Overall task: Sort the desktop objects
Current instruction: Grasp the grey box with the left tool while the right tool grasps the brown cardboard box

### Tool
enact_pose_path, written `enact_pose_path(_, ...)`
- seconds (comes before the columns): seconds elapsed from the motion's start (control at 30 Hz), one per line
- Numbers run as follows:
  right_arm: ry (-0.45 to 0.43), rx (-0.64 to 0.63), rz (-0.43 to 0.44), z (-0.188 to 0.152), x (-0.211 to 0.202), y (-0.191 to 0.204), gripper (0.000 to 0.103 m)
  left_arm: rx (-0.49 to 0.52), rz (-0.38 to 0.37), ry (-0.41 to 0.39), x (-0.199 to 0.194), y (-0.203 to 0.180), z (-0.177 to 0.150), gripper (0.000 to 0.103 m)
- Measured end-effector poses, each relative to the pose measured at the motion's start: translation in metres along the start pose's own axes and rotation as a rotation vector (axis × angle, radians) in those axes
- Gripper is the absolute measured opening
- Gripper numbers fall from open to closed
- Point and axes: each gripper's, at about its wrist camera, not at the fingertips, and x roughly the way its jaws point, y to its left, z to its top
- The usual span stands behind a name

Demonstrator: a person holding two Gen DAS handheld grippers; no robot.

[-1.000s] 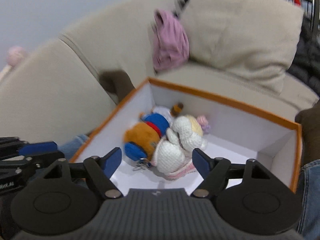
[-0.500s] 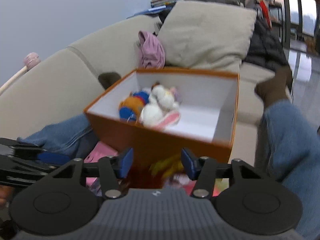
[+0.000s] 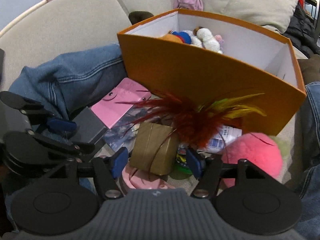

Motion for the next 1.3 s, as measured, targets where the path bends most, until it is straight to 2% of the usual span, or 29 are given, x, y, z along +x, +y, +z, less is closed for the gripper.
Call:
enact_pose_path(0.17, 0.018, 0.004, -0.002, 0.001, 0.008, -0.002, 0.068, 0.045, 0.089, -0.005, 0.010, -0.008, 0.000, 0.060)
enact_pose_path(0.23, 0.026, -0.002, -0.001, 0.001, 0.012, -0.001, 0.068, 0.068, 0.117, -0.002, 0.016, -0.012, -0.002, 0.065)
enact_pose_path(0.27, 0.030, -0.006, -0.001, 0.001, 0.015, 0.000, 0.069, 0.086, 0.129, 0.002, 0.018, -0.016, 0.000, 0.071)
enact_pose_path(0.4, 0.038, -0.041, -0.025, 0.002, 0.022, 0.005, 0.069, 0.163, 0.210, 0.012, 0.027, -0.029, -0.003, 0.079)
enact_pose_path(0.53, 0.033, -0.082, -0.041, 0.002, 0.024, 0.011, 0.067, 0.181, 0.229, 0.008, 0.029, -0.031, -0.004, 0.079)
enact_pose_path(0.7, 0.027, -0.085, -0.040, 0.000, 0.018, 0.007, 0.060, 0.127, 0.176, -0.019, 0.013, -0.018, -0.007, 0.066)
enact_pose_path(0.87, 0.030, -0.061, -0.051, 0.000, 0.015, 0.000, 0.060, 0.061, 0.096, -0.056, -0.008, 0.000, -0.009, 0.053)
enact_pose_path(1.07, 0.047, -0.065, -0.034, -0.001, 0.021, 0.002, 0.060, -0.085, -0.046, -0.088, -0.031, 0.027, -0.009, 0.045)
enact_pose_path(1.13, 0.046, -0.053, -0.005, -0.001, 0.019, 0.001, 0.052, -0.139, -0.096, -0.100, -0.038, 0.038, -0.010, 0.043)
enact_pose_path(1.3, 0.026, -0.051, 0.008, 0.003, 0.014, 0.001, 0.051, -0.251, -0.194, -0.137, -0.054, 0.060, -0.012, 0.039)
